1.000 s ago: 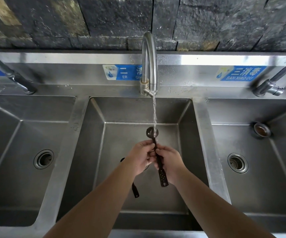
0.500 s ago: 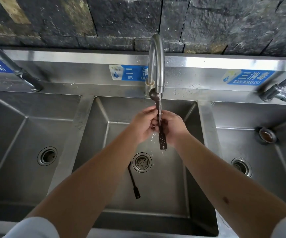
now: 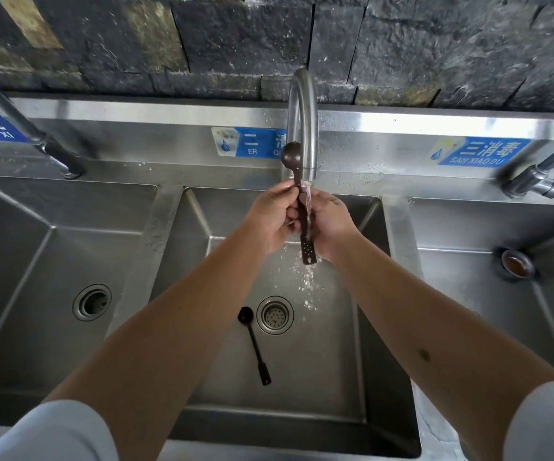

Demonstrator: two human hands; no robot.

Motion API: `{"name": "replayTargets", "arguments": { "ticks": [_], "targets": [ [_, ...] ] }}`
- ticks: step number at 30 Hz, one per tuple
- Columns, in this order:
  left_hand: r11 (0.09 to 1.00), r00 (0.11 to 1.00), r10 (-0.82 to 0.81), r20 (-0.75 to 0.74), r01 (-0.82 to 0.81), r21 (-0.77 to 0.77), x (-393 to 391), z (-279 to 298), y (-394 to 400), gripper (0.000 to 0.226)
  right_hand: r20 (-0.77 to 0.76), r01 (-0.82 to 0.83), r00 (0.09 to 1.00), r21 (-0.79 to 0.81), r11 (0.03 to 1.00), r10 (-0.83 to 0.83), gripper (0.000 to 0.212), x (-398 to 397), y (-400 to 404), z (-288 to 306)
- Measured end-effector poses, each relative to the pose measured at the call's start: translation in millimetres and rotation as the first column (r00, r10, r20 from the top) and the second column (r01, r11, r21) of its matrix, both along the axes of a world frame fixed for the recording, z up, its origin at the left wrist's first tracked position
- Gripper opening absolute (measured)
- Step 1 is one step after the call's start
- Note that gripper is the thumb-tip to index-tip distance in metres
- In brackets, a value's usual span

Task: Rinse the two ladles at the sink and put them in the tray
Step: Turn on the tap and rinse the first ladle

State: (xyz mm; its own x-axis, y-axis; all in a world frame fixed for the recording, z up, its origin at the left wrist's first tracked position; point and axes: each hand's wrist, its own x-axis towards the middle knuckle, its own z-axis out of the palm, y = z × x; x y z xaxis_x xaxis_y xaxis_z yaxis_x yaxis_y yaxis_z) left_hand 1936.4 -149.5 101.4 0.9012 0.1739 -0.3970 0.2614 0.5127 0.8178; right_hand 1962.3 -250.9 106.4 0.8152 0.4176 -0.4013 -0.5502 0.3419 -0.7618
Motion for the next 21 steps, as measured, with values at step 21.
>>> {"name": "replayTargets", "arguments": {
  "ticks": [21],
  "targets": [
    [0.974, 0.863, -0.216, -0.457, 0.159, -0.160, -177.6, -90.8, -61.7, 0.018, -0.457, 0.051, 0.867, -0.316, 0.947, -0.199, 0.024, -185.2, -73.7, -86.1]
  ]
}}
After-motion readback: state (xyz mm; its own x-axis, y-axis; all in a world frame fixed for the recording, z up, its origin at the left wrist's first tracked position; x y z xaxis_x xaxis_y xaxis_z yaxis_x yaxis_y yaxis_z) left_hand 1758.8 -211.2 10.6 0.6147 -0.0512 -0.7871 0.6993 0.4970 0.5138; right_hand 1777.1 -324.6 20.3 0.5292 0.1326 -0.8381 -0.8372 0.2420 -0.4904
